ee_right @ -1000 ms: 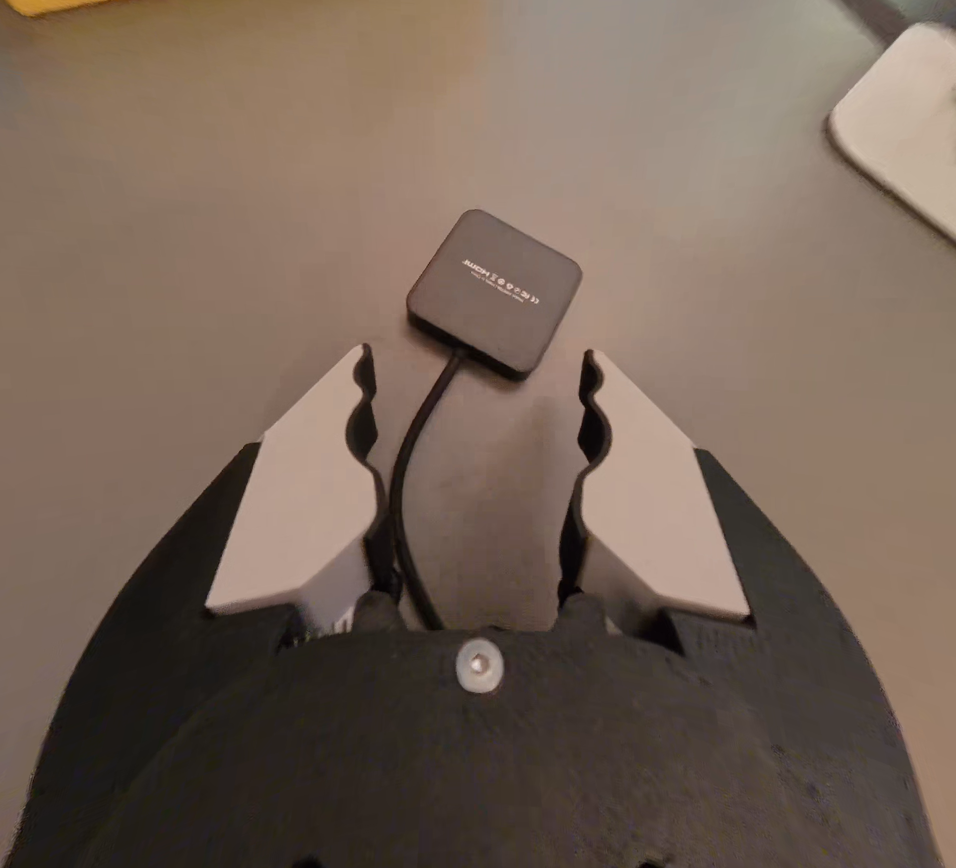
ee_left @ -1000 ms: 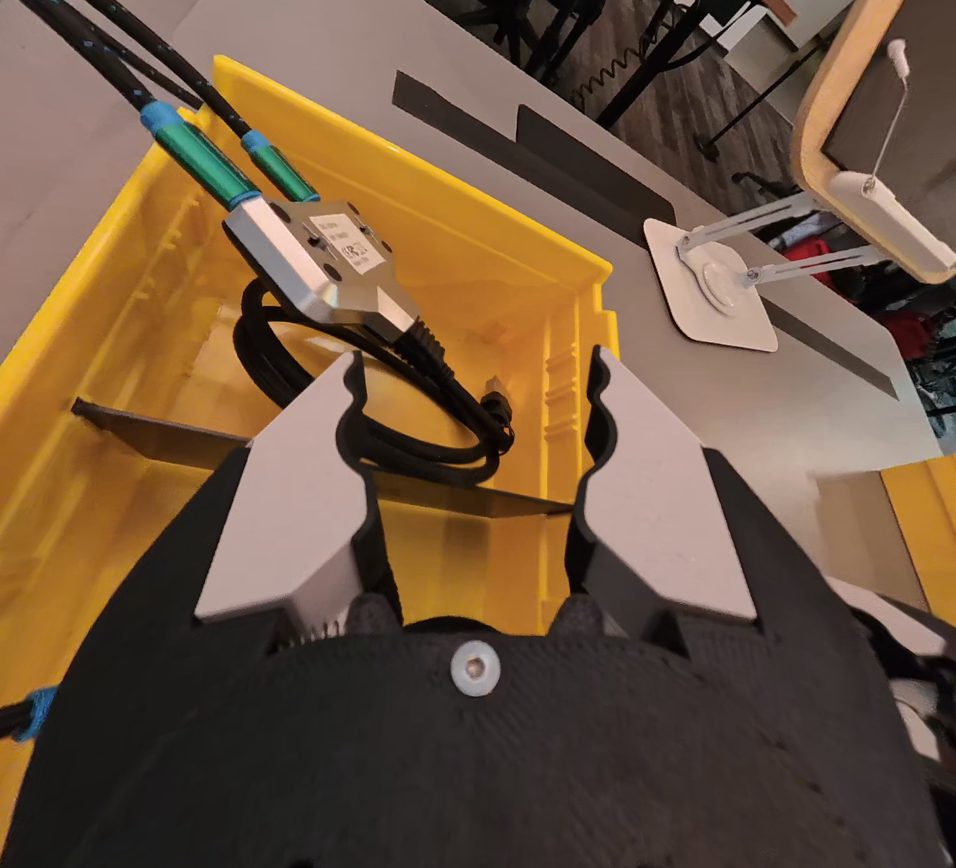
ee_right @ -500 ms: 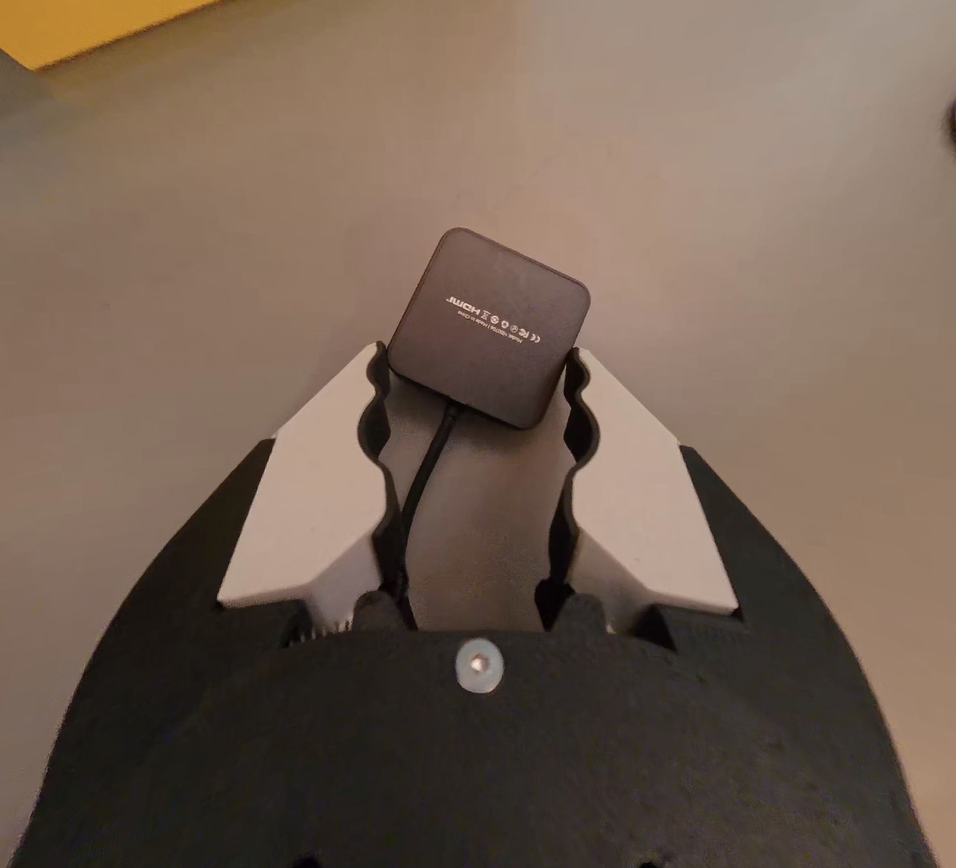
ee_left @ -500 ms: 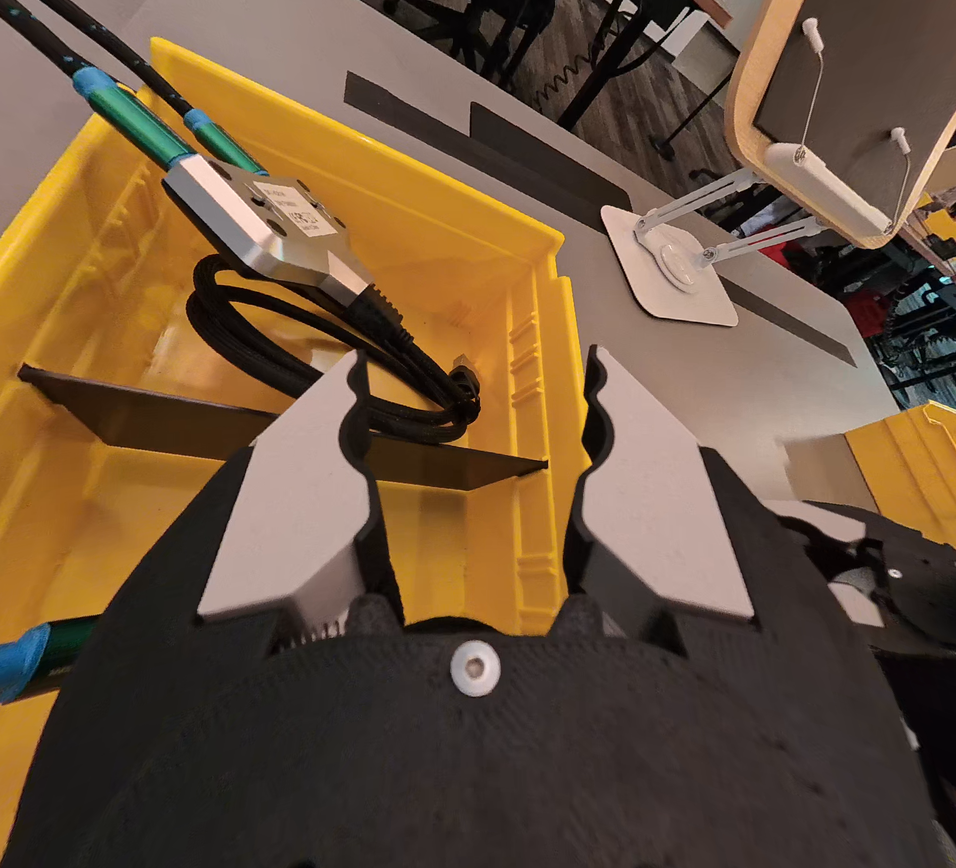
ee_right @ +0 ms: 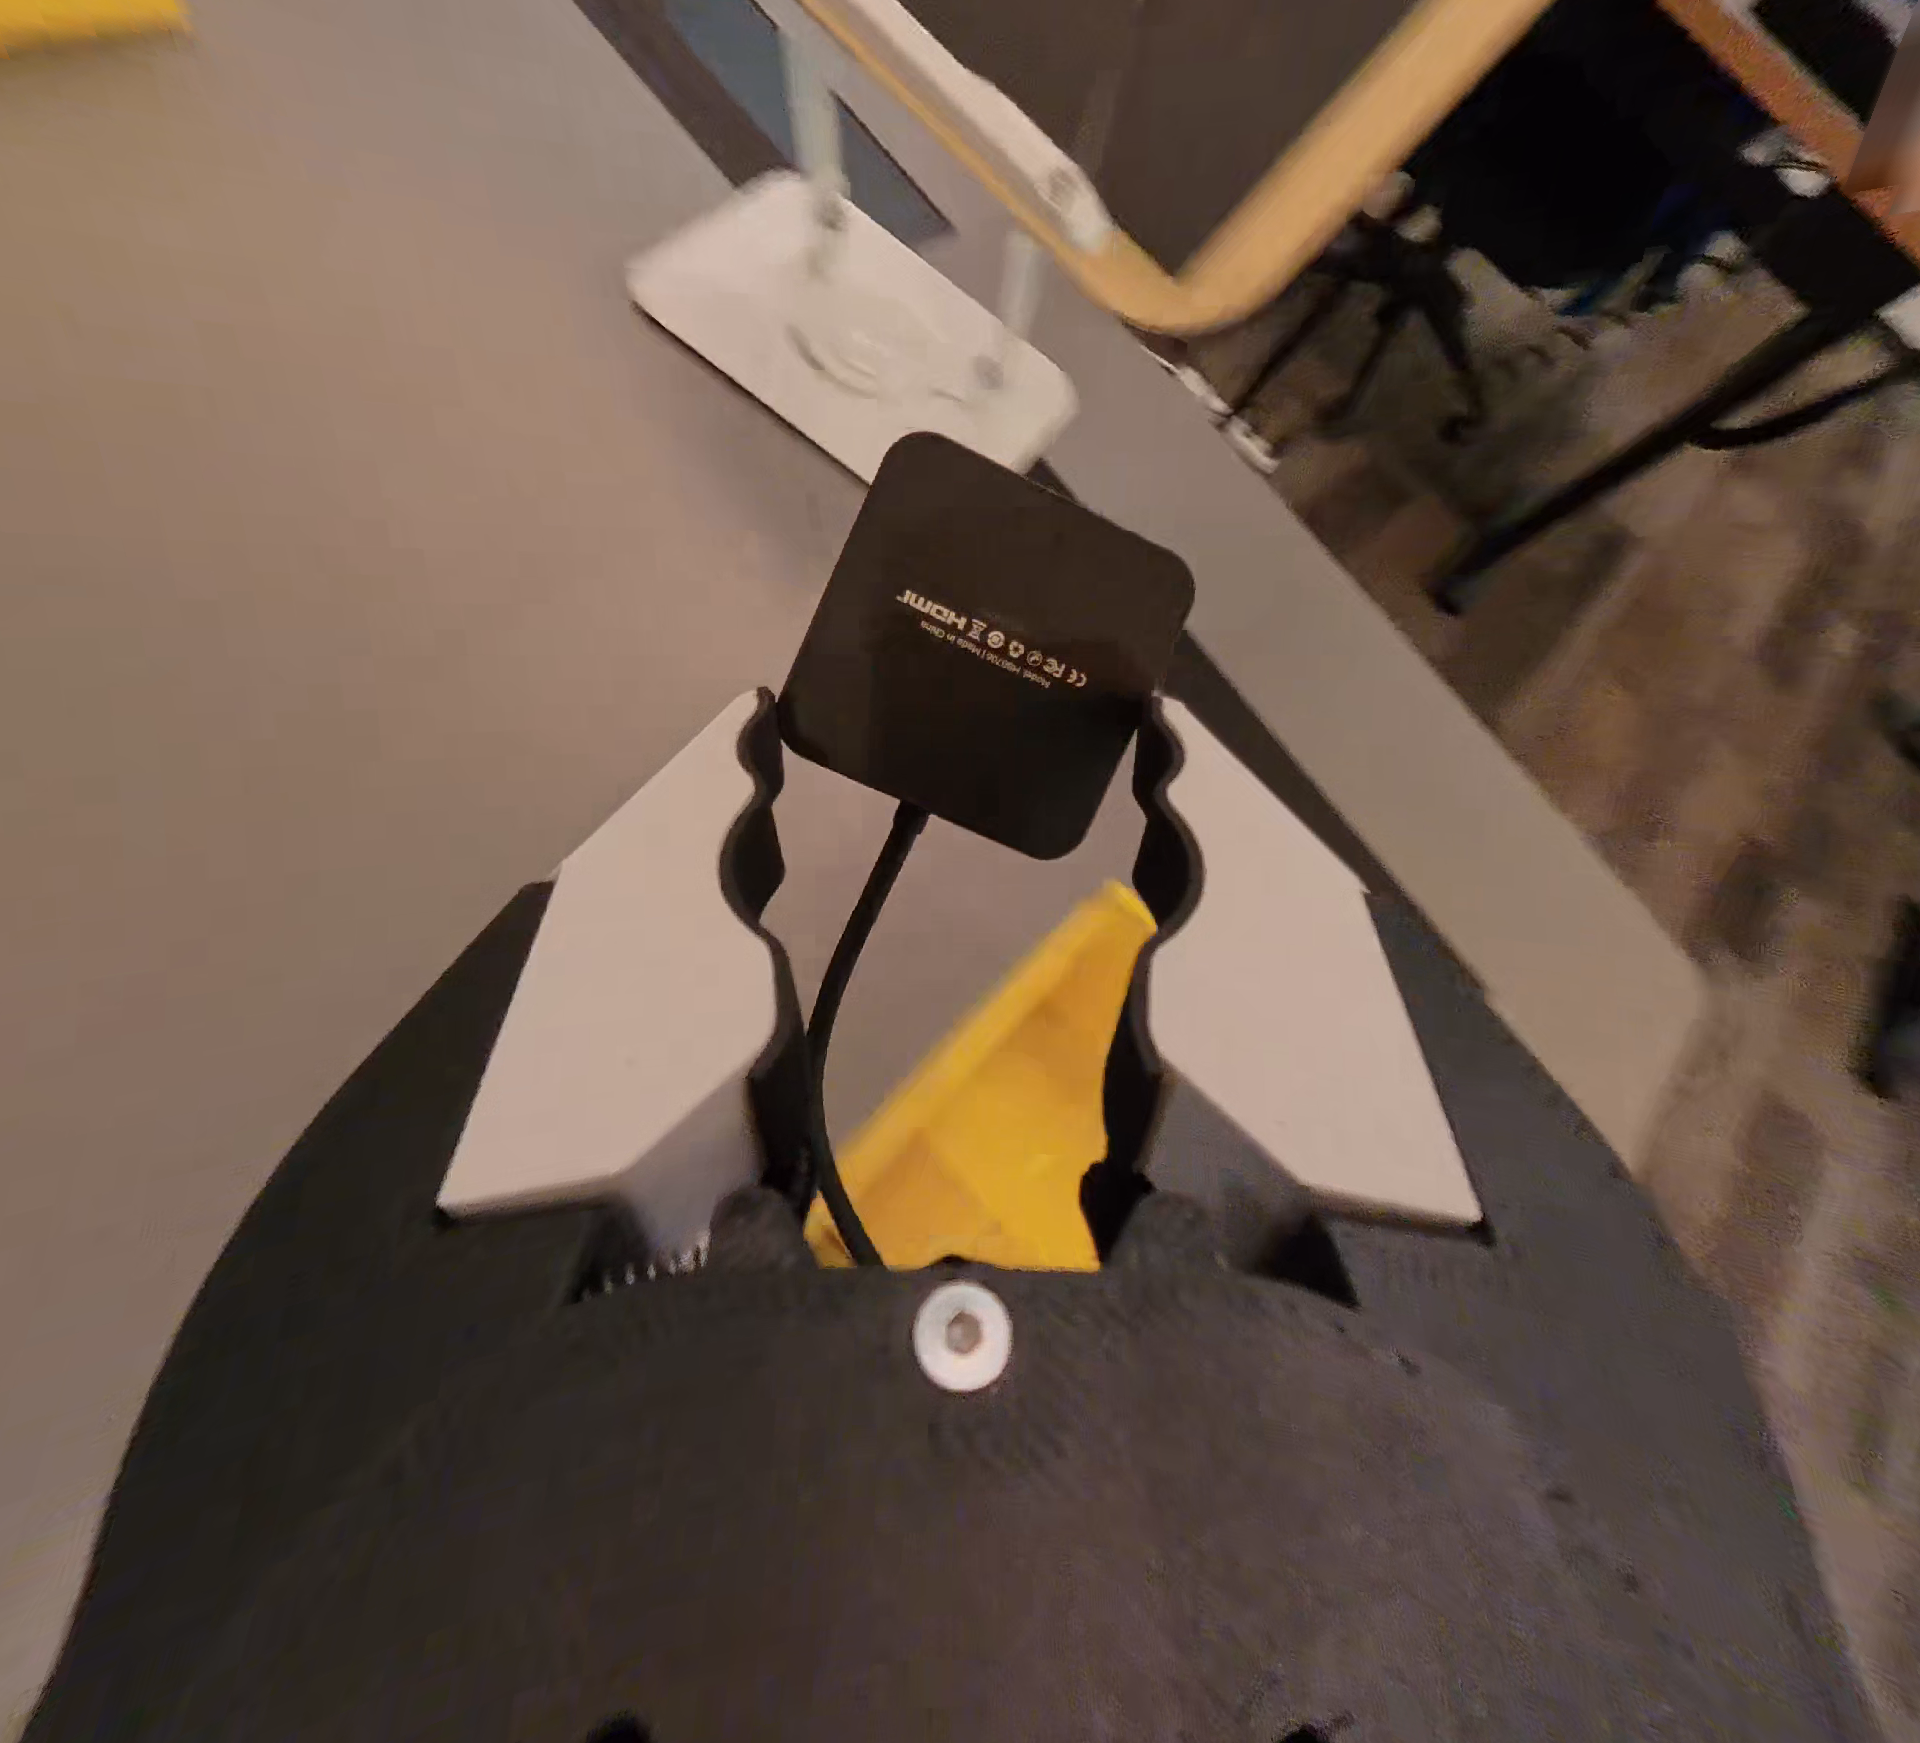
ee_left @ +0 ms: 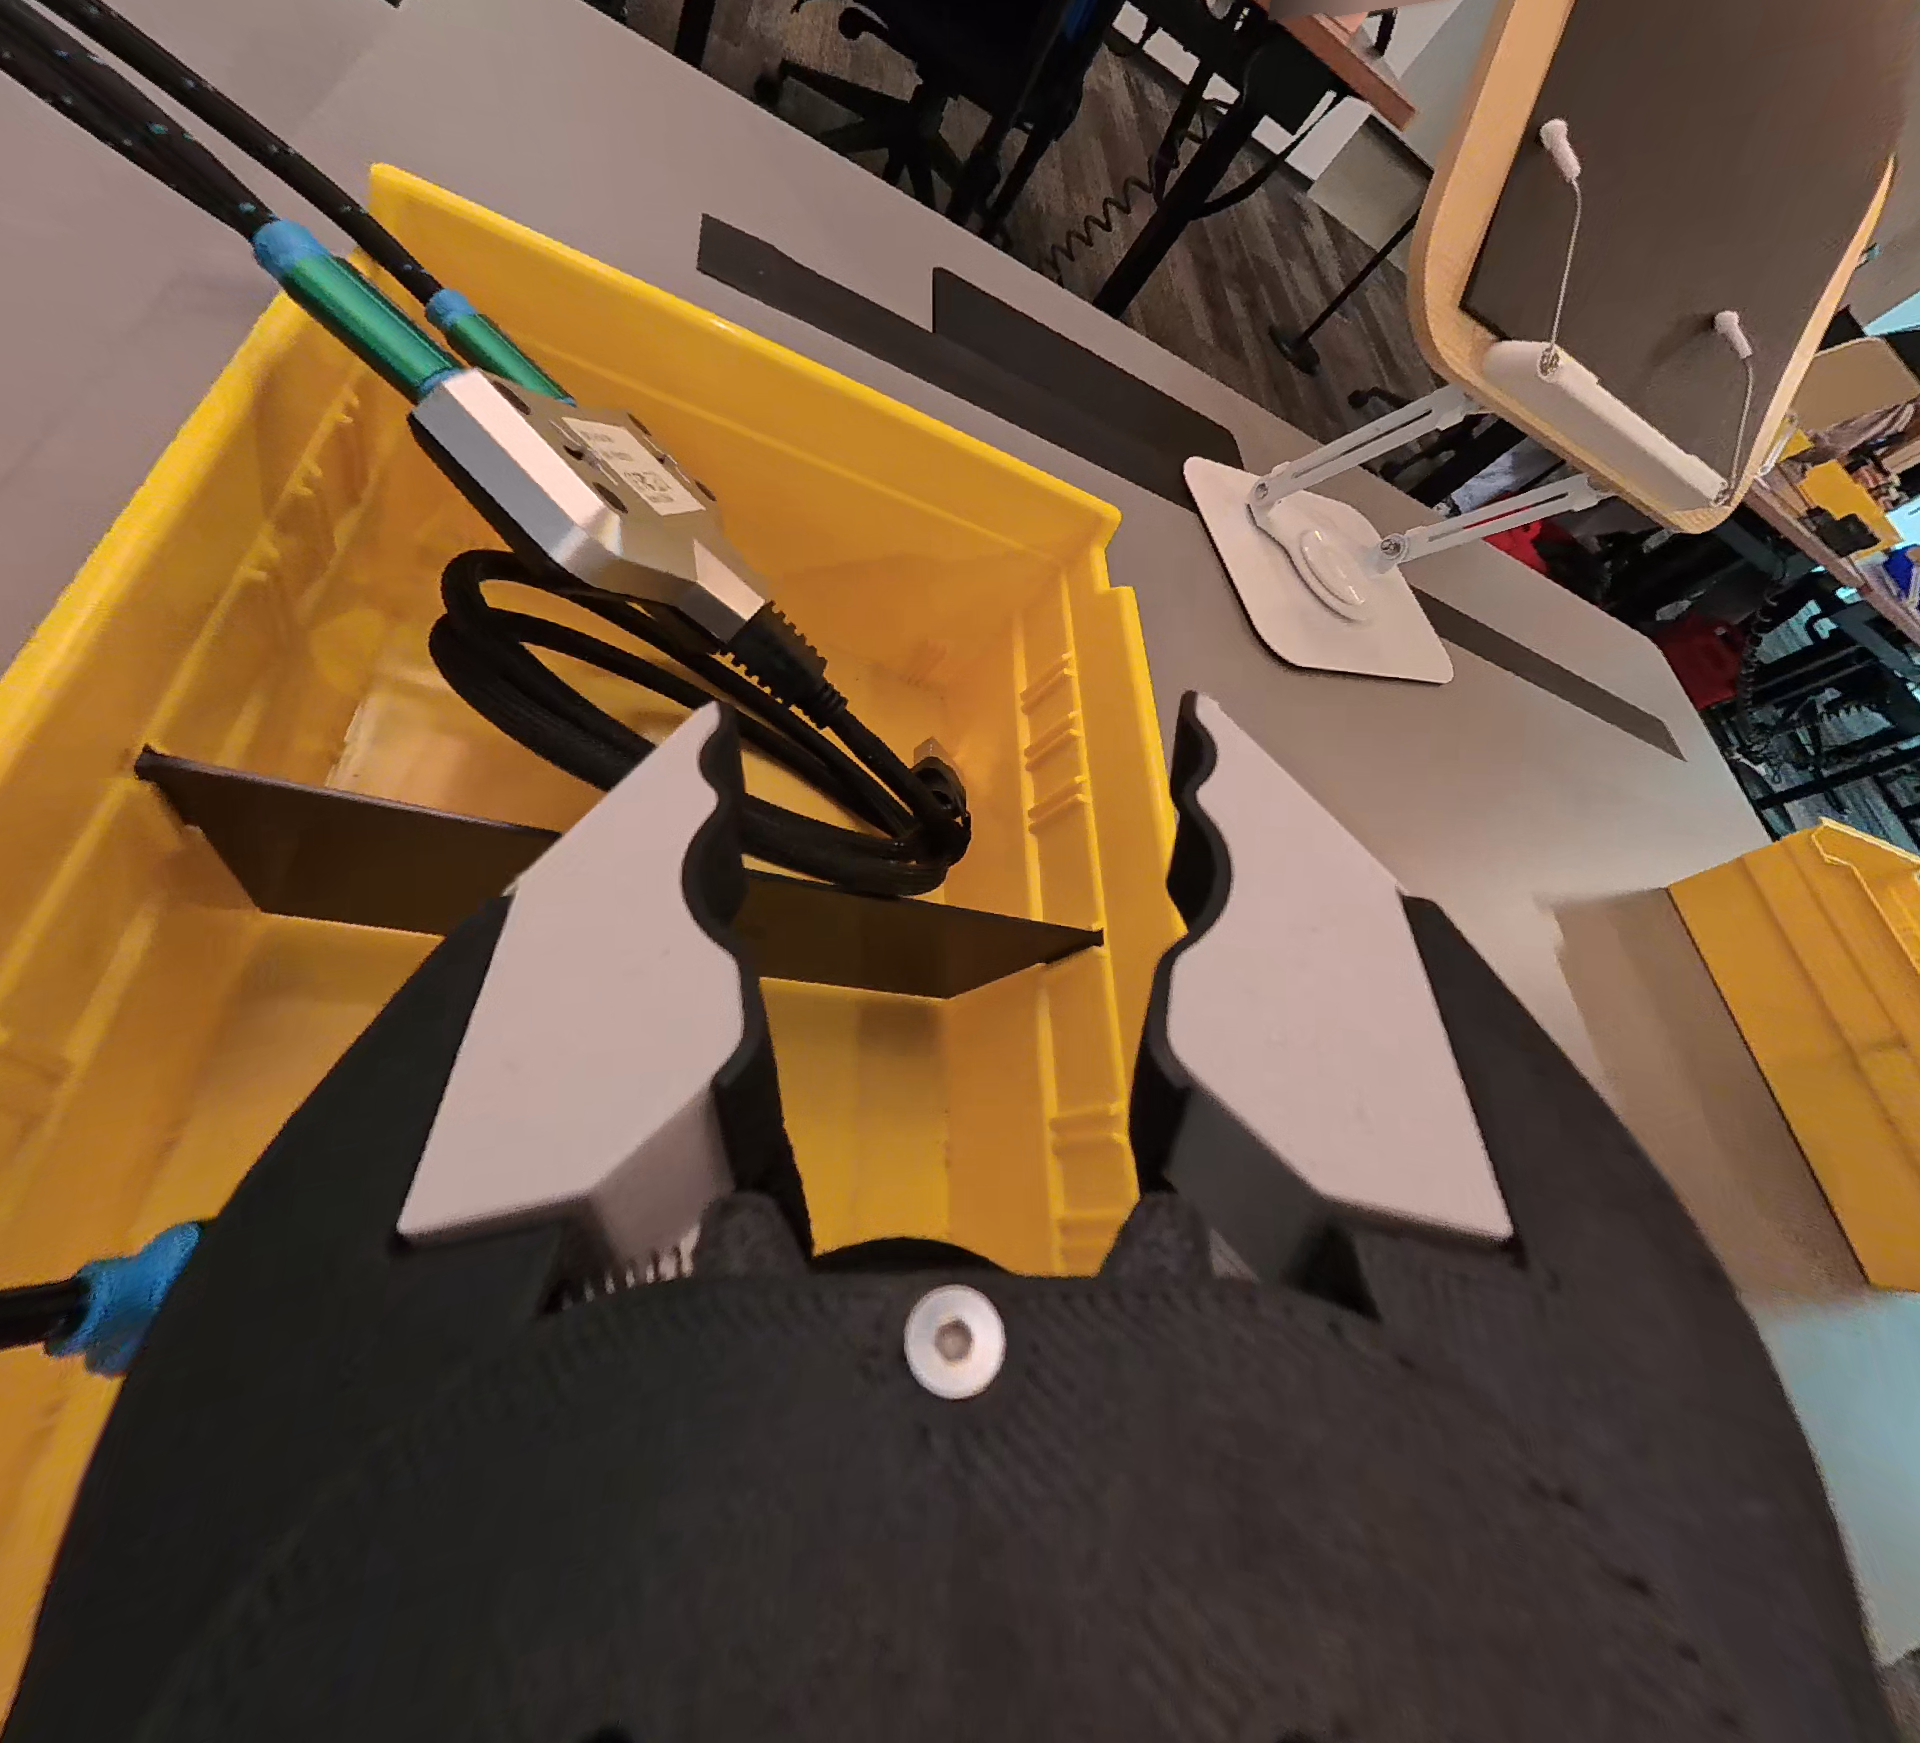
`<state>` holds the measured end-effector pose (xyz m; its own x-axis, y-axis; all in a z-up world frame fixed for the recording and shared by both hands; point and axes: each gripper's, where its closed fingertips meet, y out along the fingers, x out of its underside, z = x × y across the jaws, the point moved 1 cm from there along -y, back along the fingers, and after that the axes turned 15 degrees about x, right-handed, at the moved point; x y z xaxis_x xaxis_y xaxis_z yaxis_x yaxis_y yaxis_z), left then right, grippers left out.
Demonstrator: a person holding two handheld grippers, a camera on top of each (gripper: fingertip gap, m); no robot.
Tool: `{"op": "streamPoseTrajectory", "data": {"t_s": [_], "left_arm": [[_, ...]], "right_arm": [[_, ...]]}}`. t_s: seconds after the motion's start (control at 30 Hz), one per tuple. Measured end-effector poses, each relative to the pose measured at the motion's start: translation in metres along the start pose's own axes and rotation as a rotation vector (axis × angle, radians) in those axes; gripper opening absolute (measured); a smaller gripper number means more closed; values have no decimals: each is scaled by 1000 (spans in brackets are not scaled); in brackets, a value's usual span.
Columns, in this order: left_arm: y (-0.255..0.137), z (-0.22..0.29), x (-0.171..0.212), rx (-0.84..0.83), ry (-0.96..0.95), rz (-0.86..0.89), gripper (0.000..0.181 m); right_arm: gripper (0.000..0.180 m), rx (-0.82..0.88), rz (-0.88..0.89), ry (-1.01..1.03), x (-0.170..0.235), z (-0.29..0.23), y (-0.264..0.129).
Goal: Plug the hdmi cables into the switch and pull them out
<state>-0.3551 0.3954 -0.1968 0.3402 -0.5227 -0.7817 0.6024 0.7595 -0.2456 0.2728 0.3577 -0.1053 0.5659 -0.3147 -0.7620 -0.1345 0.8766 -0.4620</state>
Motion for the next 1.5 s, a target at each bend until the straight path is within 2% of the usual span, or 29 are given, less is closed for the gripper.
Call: {"op": "streamPoseTrajectory", "data": {"t_s": [0.13, 0.3, 0.47, 0.63, 0.83, 0.93, 1.03, 1.13, 1.23, 1.33, 1.4, 1.5], "left_arm": [[6, 3, 4, 0, 4, -20, 80], [11, 6, 6, -13, 25, -50, 81], [12, 7, 4, -19, 36, -60, 80], [17, 7, 8, -22, 40, -79, 80], [17, 4, 8, -30, 46, -82, 81], [13, 1, 4, -44, 49, -67, 81], [6, -7, -2, -71, 42, -45, 82], [-1, -22, -11, -99, -3, -7, 85], [-2, -35, -22, 4, -172, 100, 87], [-7, -53, -26, 17, -285, 145, 89], [-12, -58, -29, 9, -280, 150, 86], [-1, -49, -30, 88, -290, 96, 79]], "right_arm": [[67, -25, -144, -180, 72, 46, 14], [67, -118, -302, -350, 151, 46, 42], [66, -263, -405, -477, 202, 22, 61], [67, -367, -492, -468, 227, 8, 67], [78, -263, -453, -448, 188, 29, 55], [76, -108, -409, -459, 150, 53, 34], [70, -5, -267, -447, 95, 44, 2], [63, 14, -87, -446, 42, -1, -31], [58, -12, 39, -430, 10, -56, -52], [56, -97, 136, -427, -7, -117, -62], [56, -157, 173, -425, -13, -152, -64], [54, -234, 217, -425, -20, -195, -64]]}}
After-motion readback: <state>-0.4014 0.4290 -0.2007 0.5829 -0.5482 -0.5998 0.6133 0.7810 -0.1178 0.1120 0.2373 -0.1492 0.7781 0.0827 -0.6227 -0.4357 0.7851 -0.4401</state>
